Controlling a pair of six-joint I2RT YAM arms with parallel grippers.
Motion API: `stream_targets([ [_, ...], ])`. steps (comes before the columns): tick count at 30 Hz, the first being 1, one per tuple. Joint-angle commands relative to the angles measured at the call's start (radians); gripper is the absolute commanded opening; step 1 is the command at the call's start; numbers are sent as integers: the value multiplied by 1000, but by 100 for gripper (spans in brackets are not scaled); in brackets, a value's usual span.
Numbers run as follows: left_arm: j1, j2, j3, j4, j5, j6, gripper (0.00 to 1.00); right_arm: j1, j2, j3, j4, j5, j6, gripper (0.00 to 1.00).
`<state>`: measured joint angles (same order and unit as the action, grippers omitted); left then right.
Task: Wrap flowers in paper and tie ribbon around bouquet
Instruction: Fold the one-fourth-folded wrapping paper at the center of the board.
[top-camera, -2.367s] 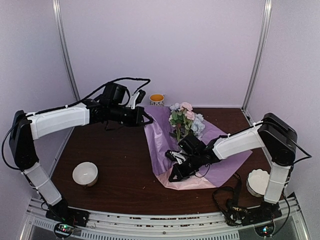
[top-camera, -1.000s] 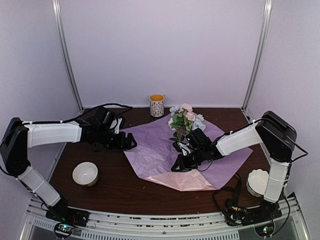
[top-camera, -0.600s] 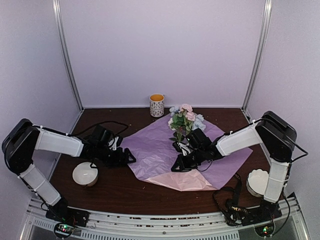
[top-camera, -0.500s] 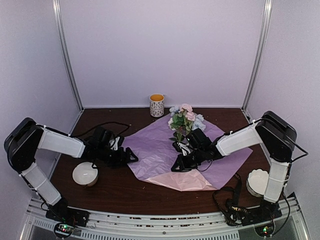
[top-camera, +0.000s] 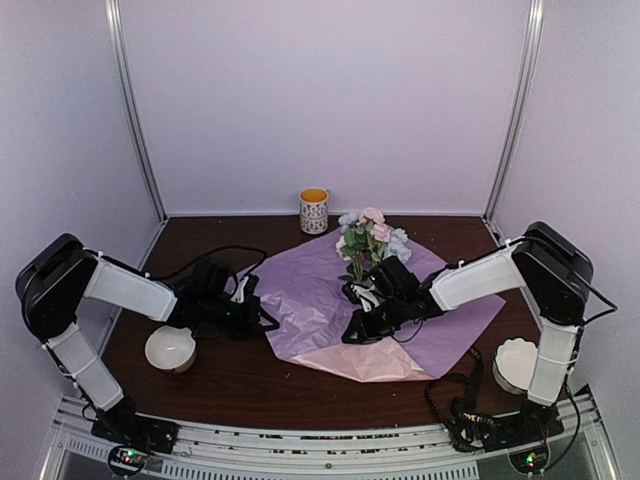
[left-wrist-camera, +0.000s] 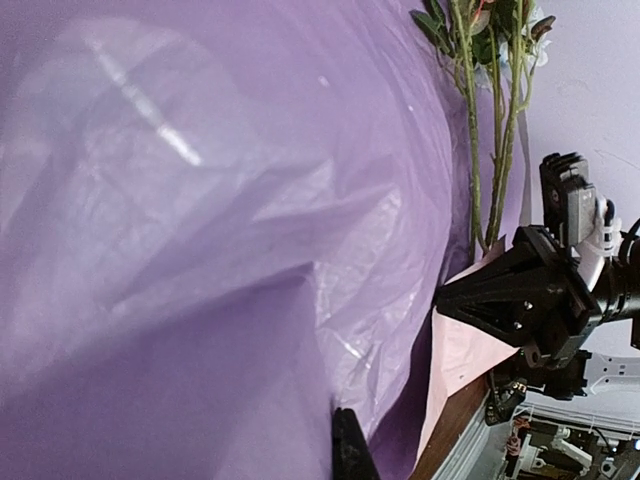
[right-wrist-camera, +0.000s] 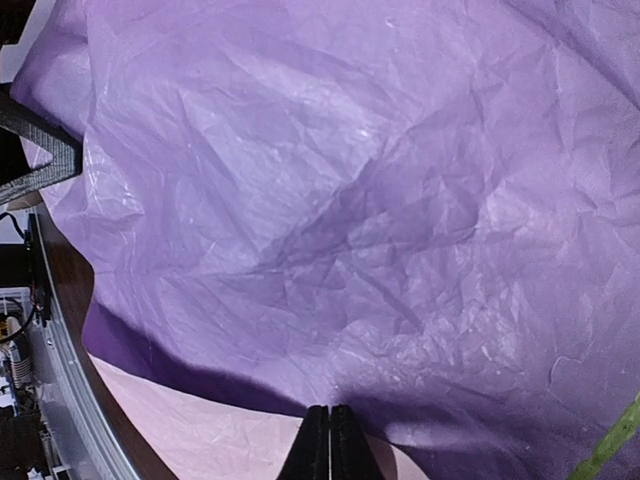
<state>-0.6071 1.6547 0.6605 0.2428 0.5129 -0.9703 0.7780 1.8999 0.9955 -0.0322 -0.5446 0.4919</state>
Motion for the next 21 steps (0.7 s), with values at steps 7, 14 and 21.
stream_targets([
  [7, 21, 23, -7, 10, 2, -33, 0, 122, -143, -12, -58, 91, -213, 4],
  [14, 31, 30, -24, 25, 8, -43, 0, 186, -125, -76, -26, 19, -387, 6],
  [21, 30, -10, -18, -31, -24, -18, 0, 184, -36, -11, -121, 36, -337, 2],
])
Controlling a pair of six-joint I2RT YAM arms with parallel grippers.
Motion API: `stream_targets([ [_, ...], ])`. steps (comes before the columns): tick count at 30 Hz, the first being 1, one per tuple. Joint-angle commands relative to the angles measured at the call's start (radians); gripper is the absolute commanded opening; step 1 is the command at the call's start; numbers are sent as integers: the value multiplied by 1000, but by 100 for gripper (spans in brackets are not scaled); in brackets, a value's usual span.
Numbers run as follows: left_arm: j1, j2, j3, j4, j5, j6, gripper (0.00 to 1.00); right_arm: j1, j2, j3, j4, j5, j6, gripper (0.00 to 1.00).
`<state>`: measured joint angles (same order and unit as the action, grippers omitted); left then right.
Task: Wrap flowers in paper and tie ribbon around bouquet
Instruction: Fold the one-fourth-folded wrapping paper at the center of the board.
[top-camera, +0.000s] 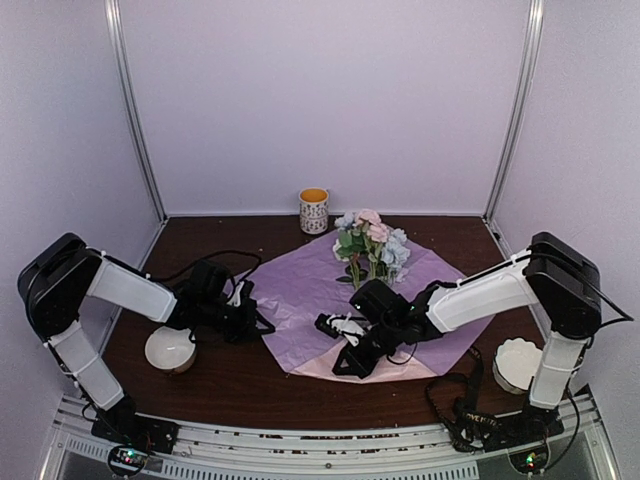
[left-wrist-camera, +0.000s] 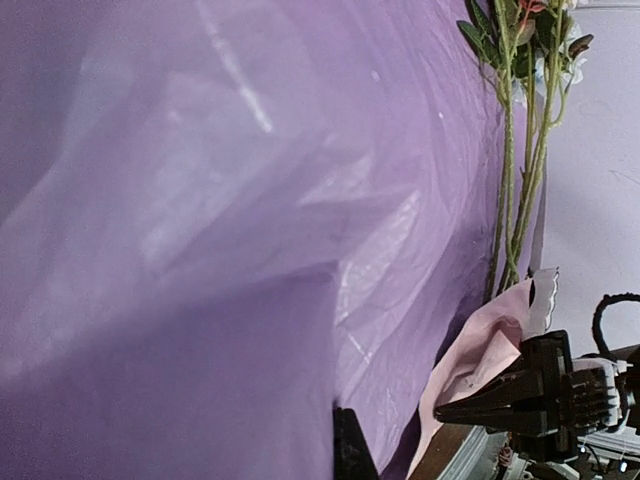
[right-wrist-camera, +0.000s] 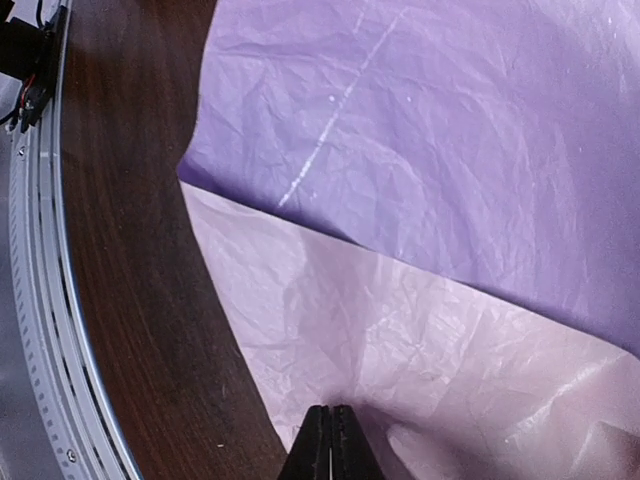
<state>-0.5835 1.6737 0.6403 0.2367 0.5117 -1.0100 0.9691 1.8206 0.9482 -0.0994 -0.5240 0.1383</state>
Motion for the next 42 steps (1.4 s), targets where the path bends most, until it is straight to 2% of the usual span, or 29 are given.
stream_targets([
  [1, 3, -45, 10, -55, -35, 36, 0, -14, 51, 35, -54, 25, 48, 2],
  [6, -42, -120, 99, -258, -117, 148, 0, -37, 72, 15, -55, 30, 175, 2],
  [9, -66, -143, 155, -322, -117, 180, 0, -44, 59, 4, -68, 30, 213, 2],
  [14, -80, -176, 214, -380, -108, 201, 0, -95, 31, -30, -60, 11, 320, 2],
  [19, -90, -177, 235, -402, -100, 205, 0, -140, 4, -81, 39, -38, 442, 2],
  [27, -123, -156, 325, -460, -95, 241, 0, -151, 87, -39, 65, -56, 501, 0],
  [32, -167, -98, 461, -484, -51, 280, 0, -159, 110, -58, 111, -78, 527, 0],
  [42, -235, 184, 792, -436, 78, 293, 0, -165, 58, -75, 217, -116, 567, 0],
])
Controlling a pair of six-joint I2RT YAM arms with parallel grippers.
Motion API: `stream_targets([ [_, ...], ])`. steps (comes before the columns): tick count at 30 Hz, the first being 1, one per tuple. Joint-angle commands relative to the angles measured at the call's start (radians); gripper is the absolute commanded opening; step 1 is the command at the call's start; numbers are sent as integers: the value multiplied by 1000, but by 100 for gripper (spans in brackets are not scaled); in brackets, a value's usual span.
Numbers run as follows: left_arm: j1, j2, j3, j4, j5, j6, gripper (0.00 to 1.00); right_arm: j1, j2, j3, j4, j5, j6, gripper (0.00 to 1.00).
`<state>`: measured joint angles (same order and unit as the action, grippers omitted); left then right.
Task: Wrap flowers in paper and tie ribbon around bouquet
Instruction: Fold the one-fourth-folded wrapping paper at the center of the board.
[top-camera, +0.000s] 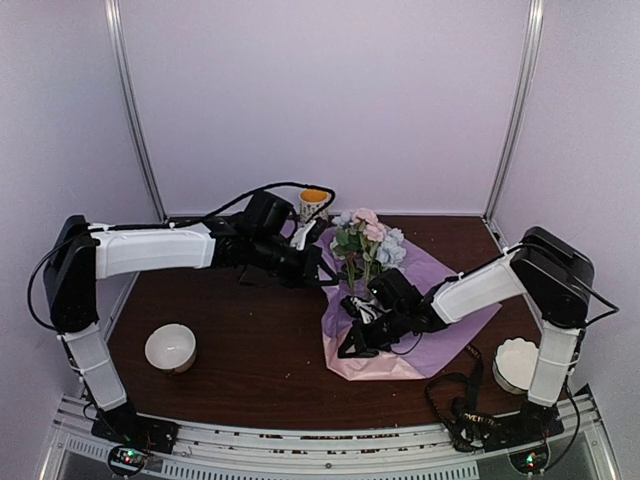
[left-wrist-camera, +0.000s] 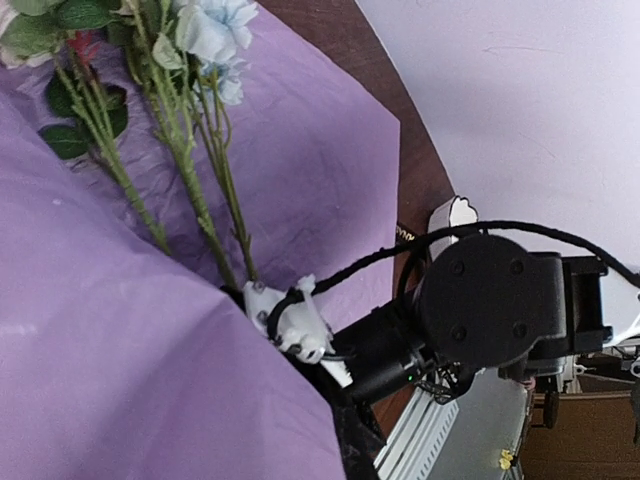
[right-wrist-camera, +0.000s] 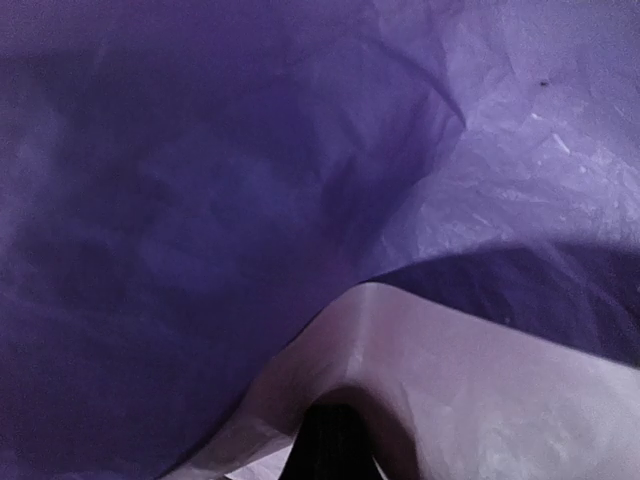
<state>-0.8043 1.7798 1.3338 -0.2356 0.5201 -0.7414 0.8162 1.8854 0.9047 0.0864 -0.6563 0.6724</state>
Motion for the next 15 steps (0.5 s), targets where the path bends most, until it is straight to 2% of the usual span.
stream_targets([
  [1, -15, 95, 113, 38, 71, 25, 0, -12, -27, -41, 44, 17, 39, 0],
  [12, -15, 207, 200, 4, 29, 50, 0, -37, -186, -172, 252, 59, 179, 4],
  [15, -15, 225, 210, -5, 18, 57, 0, -40, -229, -203, 265, 78, 192, 4],
])
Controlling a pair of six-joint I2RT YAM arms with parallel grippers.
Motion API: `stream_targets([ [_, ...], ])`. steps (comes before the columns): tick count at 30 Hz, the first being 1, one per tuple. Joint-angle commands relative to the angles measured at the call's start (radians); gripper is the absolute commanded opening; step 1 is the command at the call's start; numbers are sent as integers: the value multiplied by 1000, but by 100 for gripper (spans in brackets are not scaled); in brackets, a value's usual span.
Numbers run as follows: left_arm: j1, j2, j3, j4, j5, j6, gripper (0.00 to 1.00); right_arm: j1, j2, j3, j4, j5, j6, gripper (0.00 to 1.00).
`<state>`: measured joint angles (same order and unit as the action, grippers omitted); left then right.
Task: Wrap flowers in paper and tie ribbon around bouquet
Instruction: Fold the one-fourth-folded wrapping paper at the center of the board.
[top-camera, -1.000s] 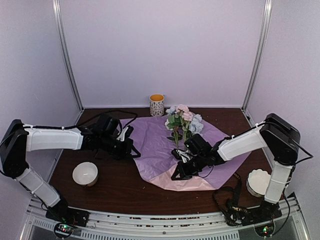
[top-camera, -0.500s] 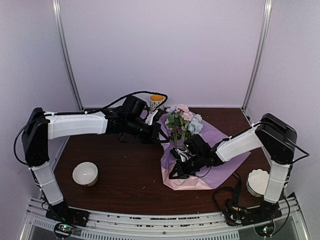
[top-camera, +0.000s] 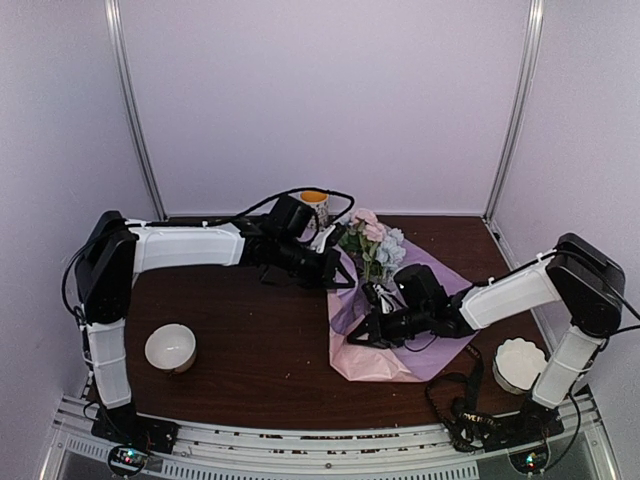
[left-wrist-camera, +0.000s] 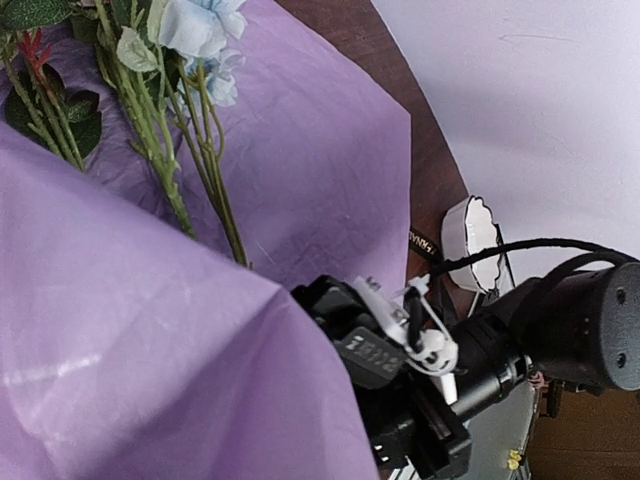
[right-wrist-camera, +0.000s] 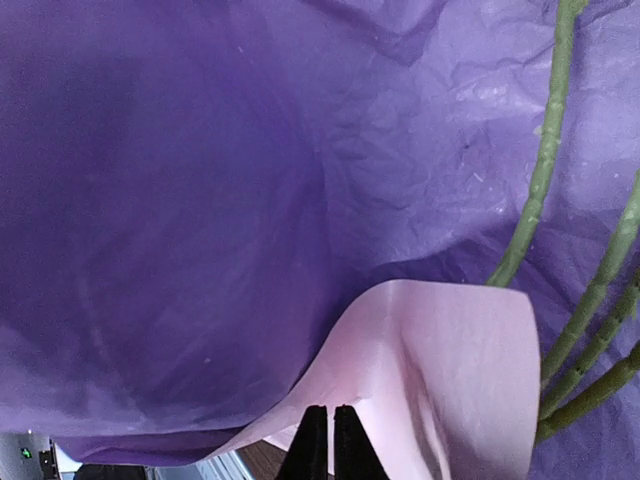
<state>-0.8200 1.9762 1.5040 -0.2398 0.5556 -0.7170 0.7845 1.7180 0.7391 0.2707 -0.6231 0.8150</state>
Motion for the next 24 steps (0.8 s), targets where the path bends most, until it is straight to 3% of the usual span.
stream_targets([
  [1, 1, 32, 42, -1, -19, 33, 0, -9, -82, -47, 71, 58, 45, 4],
  [11, 1, 91, 111, -3, -15, 35, 0, 6, -355, -51, -212, 284, -152, 14],
  [15, 1, 103, 130, -1, -6, 35, 0, 58, -399, 9, -316, 417, -217, 32],
  [20, 1, 111, 135, -4, -7, 38, 0, 152, -332, 138, -432, 527, -291, 53],
  [24, 0, 112, 143, -20, -20, 52, 0, 190, -291, 194, -473, 562, -320, 55],
])
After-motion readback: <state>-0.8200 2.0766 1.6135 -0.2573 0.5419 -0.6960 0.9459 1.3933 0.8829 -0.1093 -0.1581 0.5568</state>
